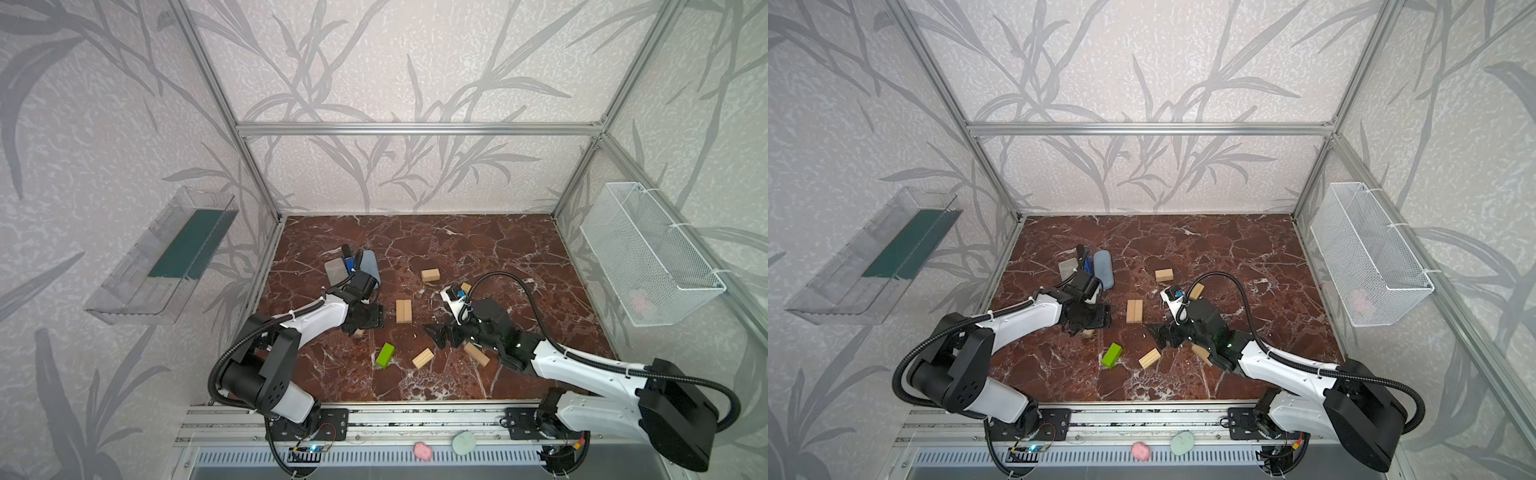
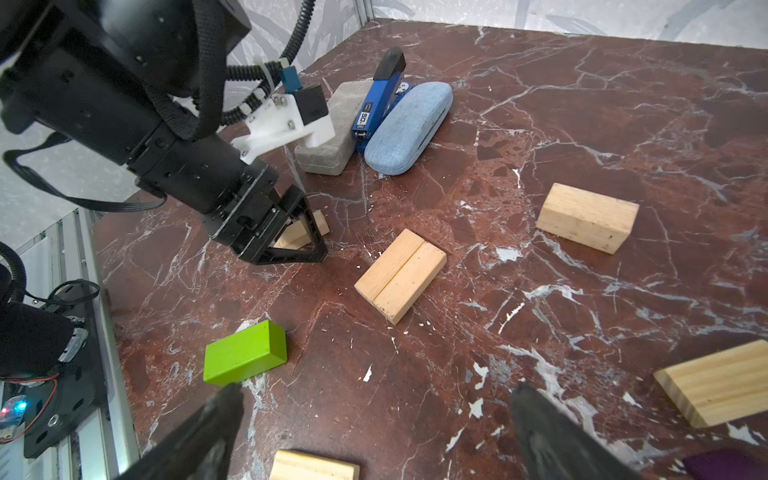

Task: Build the wood block tower
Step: 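Lower the left gripper and grasp a long wooden block near the glasses case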

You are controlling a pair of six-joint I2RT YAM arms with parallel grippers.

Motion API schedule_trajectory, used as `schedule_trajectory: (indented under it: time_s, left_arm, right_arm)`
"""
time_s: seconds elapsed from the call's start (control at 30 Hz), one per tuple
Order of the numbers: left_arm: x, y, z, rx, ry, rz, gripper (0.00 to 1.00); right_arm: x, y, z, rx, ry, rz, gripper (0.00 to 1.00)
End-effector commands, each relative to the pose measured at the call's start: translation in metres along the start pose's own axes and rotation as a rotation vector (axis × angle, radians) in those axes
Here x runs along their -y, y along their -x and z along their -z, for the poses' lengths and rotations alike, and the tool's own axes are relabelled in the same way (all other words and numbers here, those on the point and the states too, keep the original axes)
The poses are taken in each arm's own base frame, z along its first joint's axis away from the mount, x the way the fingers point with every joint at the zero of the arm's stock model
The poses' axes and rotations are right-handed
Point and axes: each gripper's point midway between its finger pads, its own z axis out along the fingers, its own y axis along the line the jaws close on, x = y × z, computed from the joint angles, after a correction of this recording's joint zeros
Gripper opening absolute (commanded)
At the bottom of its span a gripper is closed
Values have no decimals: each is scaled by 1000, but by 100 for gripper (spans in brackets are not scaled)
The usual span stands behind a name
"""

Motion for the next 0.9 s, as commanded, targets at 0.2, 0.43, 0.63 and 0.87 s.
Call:
schedule_trajectory:
  time_s: [0.2,0.43,0.63,0.87]
  left_arm:
    - [-5,-6,-1,10,96,12,68]
    - [-5,-1,3,36,186,-18,59]
    - [-10,-3,0,34,209,4,49]
    - [-10,-3,-3,28,213,4,44]
  right_arm:
    - [9,-1,3,-3,-47,-23,99]
    - [16,-4,-2,-33,-60,-70,99]
    - [16,-5,-4,-40,-31,-106,99]
    - [14,-5,-4,-39,-13,-108,99]
